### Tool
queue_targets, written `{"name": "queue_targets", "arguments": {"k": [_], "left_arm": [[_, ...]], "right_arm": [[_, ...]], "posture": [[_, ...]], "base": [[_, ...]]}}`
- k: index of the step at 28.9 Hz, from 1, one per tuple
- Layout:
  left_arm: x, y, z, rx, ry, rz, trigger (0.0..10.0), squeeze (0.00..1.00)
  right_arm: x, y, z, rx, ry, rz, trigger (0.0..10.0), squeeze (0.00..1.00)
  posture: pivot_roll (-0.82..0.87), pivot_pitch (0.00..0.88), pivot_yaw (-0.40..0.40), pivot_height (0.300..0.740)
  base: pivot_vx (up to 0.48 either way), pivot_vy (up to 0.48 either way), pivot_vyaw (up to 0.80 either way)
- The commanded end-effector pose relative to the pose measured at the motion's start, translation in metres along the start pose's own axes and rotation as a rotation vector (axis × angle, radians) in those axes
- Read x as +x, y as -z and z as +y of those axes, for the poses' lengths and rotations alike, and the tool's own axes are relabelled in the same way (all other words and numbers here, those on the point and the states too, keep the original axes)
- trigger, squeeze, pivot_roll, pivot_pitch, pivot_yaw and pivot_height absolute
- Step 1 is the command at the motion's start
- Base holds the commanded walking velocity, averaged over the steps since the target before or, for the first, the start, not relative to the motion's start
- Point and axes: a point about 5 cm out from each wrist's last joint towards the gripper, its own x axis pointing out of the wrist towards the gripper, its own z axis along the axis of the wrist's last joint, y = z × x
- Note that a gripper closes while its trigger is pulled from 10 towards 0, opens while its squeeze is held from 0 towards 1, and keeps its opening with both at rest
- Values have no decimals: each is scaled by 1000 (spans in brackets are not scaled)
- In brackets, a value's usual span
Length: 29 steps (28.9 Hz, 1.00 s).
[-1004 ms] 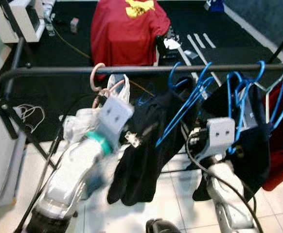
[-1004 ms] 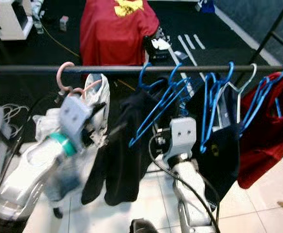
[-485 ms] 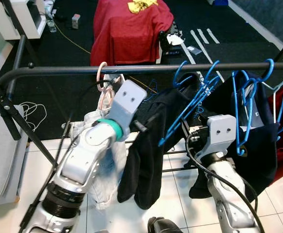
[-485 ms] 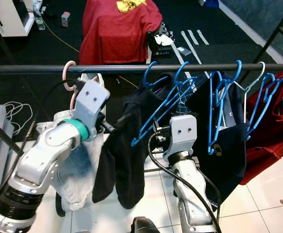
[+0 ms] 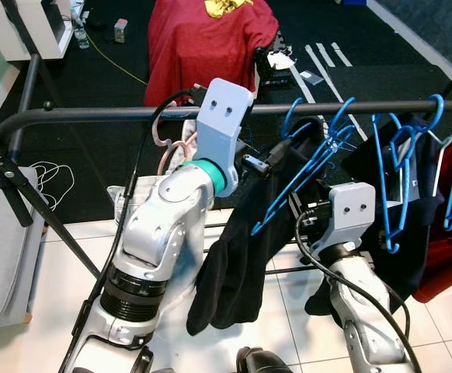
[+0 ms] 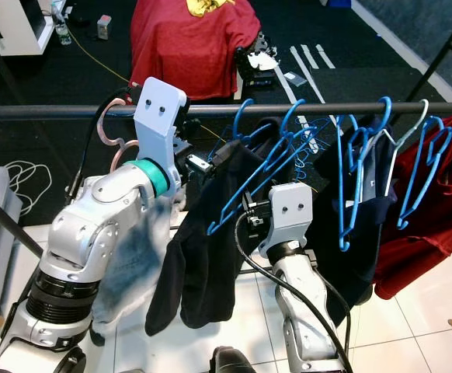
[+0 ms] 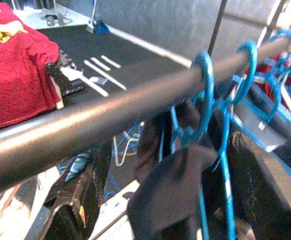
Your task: Hang hanger
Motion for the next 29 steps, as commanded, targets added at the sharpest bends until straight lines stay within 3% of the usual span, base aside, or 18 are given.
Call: {"name": "queue_targets", "arguments": {"k": [1, 5, 6, 11, 12, 13, 15, 16, 29], "left_arm": [[3, -2, -6, 0, 15, -9, 10000, 0], [9, -1, -10, -4, 4, 2, 10000, 0], [14, 0, -14, -8, 5, 2, 8549, 0], [18, -1, -18, -18, 6, 2, 8549, 0], [21, -1, -20, -19, 11, 2, 6863, 0], [23, -1, -22, -19, 17, 3, 4510, 0], [26, 0, -24, -15, 18, 3, 4510, 0], [36, 1, -27, 0, 7, 7, 0, 0], [40, 2, -28, 4, -9, 13, 0, 0]], "right_arm": [[-3, 5, -3, -1, 10, 27, 10000, 0], [-2, 4, -2, -1, 9, 28, 10000, 0], [-1, 4, -2, -1, 6, 27, 10000, 0], [-1, 3, -1, -1, 3, 26, 10000, 0], [-1, 3, -2, -2, 2, 26, 10000, 0], [-1, 3, -2, -3, 0, 26, 10000, 0], [-1, 3, -2, -4, 0, 26, 10000, 0], [-2, 2, -3, -6, 6, 23, 10000, 0], [-2, 2, -4, -5, 13, 24, 10000, 0]], "posture": [[-94, 26, 37, 740], [-100, 28, 36, 740], [-103, 33, 33, 740], [-103, 33, 33, 740], [-106, 35, 32, 740], [-111, 38, 32, 740], [-113, 40, 34, 740], [-126, 44, 42, 740], [-128, 46, 47, 740]], "base": [[0, 0, 0], [0, 0, 0], [0, 0, 0], [0, 0, 0], [0, 0, 0], [0, 0, 0], [0, 0, 0], [0, 0, 0], [0, 0, 0]]}}
